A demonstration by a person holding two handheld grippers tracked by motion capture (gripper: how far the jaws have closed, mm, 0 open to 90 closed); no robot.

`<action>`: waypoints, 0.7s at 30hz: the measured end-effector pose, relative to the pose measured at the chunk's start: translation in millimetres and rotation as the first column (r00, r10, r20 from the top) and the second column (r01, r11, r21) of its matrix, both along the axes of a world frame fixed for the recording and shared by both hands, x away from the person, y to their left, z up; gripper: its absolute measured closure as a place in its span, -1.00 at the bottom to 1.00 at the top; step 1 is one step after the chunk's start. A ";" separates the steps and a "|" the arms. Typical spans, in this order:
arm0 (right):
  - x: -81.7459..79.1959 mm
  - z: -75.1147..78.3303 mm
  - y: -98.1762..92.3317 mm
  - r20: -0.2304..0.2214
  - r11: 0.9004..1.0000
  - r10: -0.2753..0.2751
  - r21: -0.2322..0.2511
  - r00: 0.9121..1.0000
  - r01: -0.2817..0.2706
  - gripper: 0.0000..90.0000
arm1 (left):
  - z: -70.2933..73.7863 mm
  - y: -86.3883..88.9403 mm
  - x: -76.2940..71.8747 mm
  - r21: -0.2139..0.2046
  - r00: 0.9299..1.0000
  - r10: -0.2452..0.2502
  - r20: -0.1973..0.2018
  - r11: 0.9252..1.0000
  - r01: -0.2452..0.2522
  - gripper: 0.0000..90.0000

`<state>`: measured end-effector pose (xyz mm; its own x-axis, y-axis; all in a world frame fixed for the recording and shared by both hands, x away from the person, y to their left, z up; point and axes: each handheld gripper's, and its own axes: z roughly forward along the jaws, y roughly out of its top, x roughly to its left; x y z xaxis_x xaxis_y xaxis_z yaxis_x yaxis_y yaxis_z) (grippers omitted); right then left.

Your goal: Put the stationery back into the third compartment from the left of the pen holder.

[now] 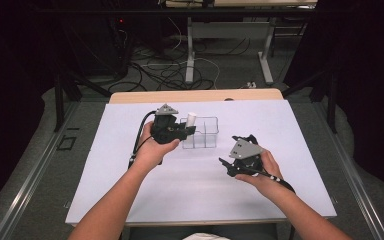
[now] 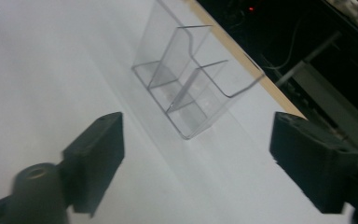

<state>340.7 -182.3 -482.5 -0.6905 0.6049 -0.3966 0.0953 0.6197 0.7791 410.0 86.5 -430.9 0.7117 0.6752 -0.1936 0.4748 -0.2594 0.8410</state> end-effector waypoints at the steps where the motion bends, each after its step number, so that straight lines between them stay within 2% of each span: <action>1: 0.9 -0.4 -3.9 -0.015 0.999 -0.016 0.031 1.000 0.017 -0.67 | 2.1 -0.4 1.0 -0.010 1.000 0.006 0.010 1.000 -0.006 0.52; 3: 2.9 -1.5 -11.5 -0.053 0.994 -0.049 0.094 0.997 0.054 -0.68 | 6.6 -1.3 2.5 -0.020 0.999 0.017 0.031 1.000 -0.017 0.52; 5: 5.5 -3.5 -19.6 -0.093 0.981 -0.075 0.170 0.993 0.090 -0.73 | 11.1 -2.5 3.9 -0.029 0.998 0.027 0.050 0.999 -0.026 0.52; 7: 8.5 -6.4 -27.2 -0.139 0.965 -0.091 0.231 0.986 0.122 -0.84 | 14.7 -4.7 5.4 -0.039 0.997 0.039 0.074 0.999 -0.036 0.52; 9: 10.7 -9.0 -34.4 -0.195 0.944 -0.118 0.281 0.974 0.171 -1.00 | 17.8 -6.9 6.6 -0.045 0.995 0.046 0.092 0.998 -0.042 0.52; 10: 12.1 -9.8 -38.6 -0.222 0.937 -0.120 0.296 0.968 0.184 -1.00 | 18.9 -8.3 7.5 -0.048 0.993 0.052 0.101 0.998 -0.047 0.52; 12: 14.0 -12.9 -45.8 -0.258 0.908 -0.133 0.355 0.957 0.222 -1.00 | 20.3 -11.2 9.6 -0.057 0.992 0.060 0.114 0.997 -0.053 0.52; 14: 14.6 -15.9 -52.6 -0.295 0.878 -0.162 0.393 0.942 0.274 -1.00 | 20.9 -14.5 11.9 -0.066 0.991 0.067 0.118 0.996 -0.059 0.52; 15: 15.2 -17.6 -55.6 -0.307 0.866 -0.172 0.406 0.936 0.292 -1.00 | 20.7 -16.5 13.2 -0.073 0.990 0.072 0.119 0.995 -0.064 0.52; 17: 16.0 -20.0 -60.7 -0.314 0.853 -0.189 0.418 0.930 0.314 -1.00 | 19.8 -21.2 15.1 -0.092 0.990 0.083 0.118 0.993 -0.073 0.52; 21: 15.2 -24.7 -67.9 -0.292 0.843 -0.228 0.418 0.929 0.338 -1.00 | 16.5 -30.6 18.8 -0.109 0.987 0.097 0.131 0.991 -0.083 0.52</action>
<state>356.0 -250.2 -507.2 -0.4965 0.8607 0.1131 0.4157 0.1213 0.9014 428.8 55.9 -414.4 0.6733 0.7193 -0.1711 0.3719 -0.1294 0.9192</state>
